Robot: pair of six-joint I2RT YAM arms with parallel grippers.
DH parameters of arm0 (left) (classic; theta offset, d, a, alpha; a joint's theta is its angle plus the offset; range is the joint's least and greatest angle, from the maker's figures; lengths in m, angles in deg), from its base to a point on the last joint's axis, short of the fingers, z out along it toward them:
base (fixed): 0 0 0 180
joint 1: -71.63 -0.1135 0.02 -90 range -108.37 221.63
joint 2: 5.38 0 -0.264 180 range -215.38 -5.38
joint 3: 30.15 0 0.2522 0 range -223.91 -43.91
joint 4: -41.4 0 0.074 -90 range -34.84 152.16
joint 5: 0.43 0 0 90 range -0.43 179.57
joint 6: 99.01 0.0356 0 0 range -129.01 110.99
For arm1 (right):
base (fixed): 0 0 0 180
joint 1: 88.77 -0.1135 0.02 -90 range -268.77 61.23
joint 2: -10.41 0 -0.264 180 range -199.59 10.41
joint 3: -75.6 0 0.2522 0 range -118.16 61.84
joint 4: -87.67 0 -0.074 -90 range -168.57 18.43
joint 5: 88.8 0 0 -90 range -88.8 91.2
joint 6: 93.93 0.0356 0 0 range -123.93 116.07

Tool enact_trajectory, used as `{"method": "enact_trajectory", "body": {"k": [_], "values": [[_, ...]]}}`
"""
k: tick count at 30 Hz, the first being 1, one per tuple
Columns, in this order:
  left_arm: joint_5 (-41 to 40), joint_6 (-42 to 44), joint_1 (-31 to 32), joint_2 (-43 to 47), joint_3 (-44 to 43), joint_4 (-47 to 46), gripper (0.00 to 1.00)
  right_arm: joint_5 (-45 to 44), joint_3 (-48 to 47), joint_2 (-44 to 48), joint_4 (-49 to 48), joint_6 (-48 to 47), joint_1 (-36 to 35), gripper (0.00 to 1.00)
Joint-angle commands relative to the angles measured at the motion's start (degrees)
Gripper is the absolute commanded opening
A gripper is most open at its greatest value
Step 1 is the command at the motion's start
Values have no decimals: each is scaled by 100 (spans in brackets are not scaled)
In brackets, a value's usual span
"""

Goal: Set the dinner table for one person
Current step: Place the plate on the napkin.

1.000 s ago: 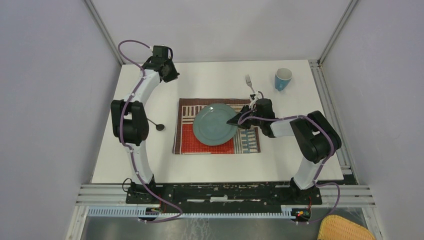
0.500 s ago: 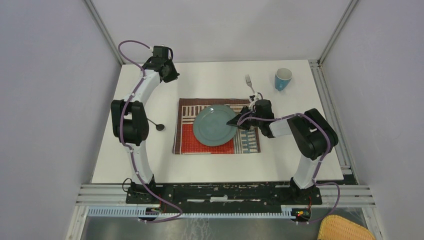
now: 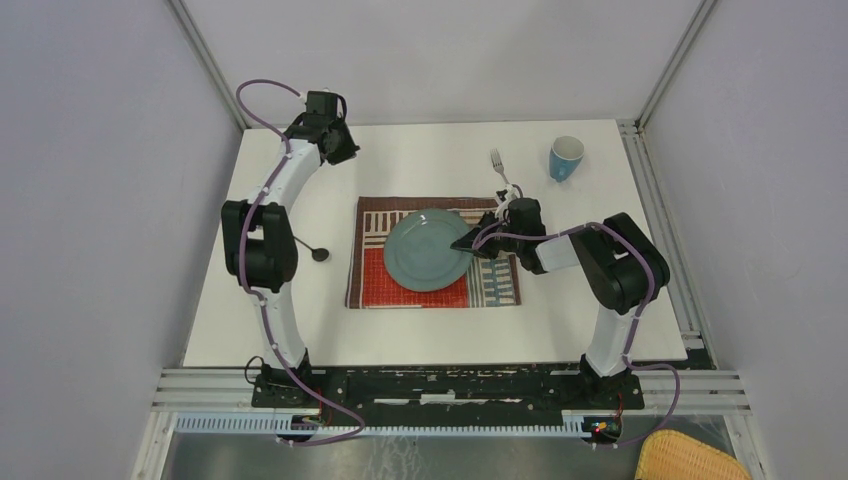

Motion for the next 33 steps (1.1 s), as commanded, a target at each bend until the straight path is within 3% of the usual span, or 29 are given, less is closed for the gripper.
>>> {"method": "enact_trajectory", "body": {"k": [1,8,19,25,33], "values": [[1,70,10,421,-66,-124,3,126,-105,44,-390,33,-26,0],[9,57,24,422,-59,-125,3,64,41,105,-256,-23,-32,3],[-23,59,34,474,-5,-130,3,-74,69,160,94,-154,-27,18],[-42,59,39,491,38,-132,3,-234,75,119,317,-271,-27,21],[-13,57,31,511,109,-184,3,-514,-81,156,1195,-721,-28,29]]}}
